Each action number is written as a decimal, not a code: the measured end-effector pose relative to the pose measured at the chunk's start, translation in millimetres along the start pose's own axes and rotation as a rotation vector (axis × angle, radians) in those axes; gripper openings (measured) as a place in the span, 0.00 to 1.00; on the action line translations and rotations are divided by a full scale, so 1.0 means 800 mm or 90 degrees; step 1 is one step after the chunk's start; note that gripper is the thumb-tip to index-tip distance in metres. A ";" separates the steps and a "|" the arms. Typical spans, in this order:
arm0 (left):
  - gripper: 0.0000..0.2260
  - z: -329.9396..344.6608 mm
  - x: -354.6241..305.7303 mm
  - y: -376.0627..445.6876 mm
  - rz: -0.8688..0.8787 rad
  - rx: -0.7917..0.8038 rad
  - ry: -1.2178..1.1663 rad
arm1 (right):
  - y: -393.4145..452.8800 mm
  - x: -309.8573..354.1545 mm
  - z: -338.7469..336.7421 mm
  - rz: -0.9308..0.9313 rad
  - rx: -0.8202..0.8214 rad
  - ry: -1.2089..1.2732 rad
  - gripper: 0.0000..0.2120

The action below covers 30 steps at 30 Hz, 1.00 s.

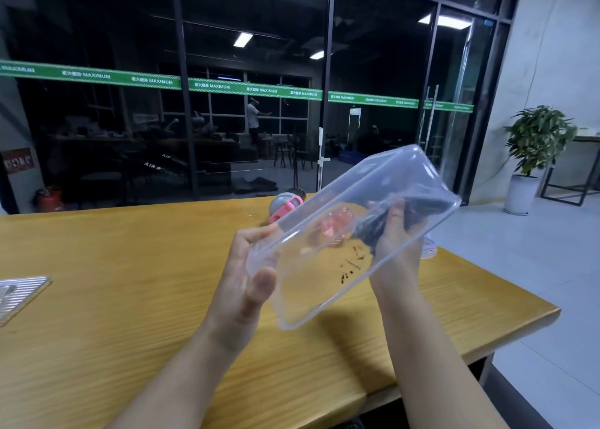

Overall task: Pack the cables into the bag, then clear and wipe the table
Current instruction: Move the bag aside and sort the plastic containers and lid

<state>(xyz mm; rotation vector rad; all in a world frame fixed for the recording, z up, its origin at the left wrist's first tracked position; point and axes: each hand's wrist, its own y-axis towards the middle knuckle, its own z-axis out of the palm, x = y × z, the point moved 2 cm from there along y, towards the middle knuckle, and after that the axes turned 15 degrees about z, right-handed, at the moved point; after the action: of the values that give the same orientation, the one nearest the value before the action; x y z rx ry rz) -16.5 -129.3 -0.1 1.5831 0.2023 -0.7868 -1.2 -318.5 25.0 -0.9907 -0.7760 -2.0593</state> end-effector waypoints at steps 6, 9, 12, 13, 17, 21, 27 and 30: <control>0.42 -0.016 0.009 0.000 -0.039 -0.029 0.027 | 0.000 0.016 -0.018 -0.098 -0.006 0.001 0.09; 0.38 -0.022 0.014 -0.002 -0.056 -0.056 0.042 | -0.007 0.014 -0.017 -0.129 0.031 -0.094 0.19; 0.36 -0.022 0.014 -0.002 -0.080 -0.053 0.037 | -0.002 0.006 -0.017 -0.148 0.026 -0.136 0.21; 0.37 -0.021 0.014 -0.003 -0.091 -0.053 0.027 | -0.002 0.005 -0.016 -0.175 0.020 -0.163 0.19; 0.38 -0.021 0.016 -0.002 -0.126 -0.046 0.004 | 0.005 0.000 -0.020 -0.208 -0.072 -0.198 0.04; 0.45 -0.023 0.016 -0.001 -0.146 -0.052 0.030 | 0.011 -0.009 -0.029 -0.171 -0.110 -0.158 0.10; 0.45 -0.023 0.014 -0.001 -0.150 -0.062 0.006 | 0.021 -0.013 -0.031 -0.131 -0.069 -0.242 0.06; 0.44 -0.023 0.012 -0.001 -0.137 -0.068 -0.044 | 0.028 -0.010 -0.028 -0.062 -0.024 -0.266 0.09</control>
<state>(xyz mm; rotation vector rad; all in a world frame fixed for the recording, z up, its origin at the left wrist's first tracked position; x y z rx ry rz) -3.0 -114.7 -7.1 1.4464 0.3633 -0.9790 11.4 -345.2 11.2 -1.4559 -1.0154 -1.9768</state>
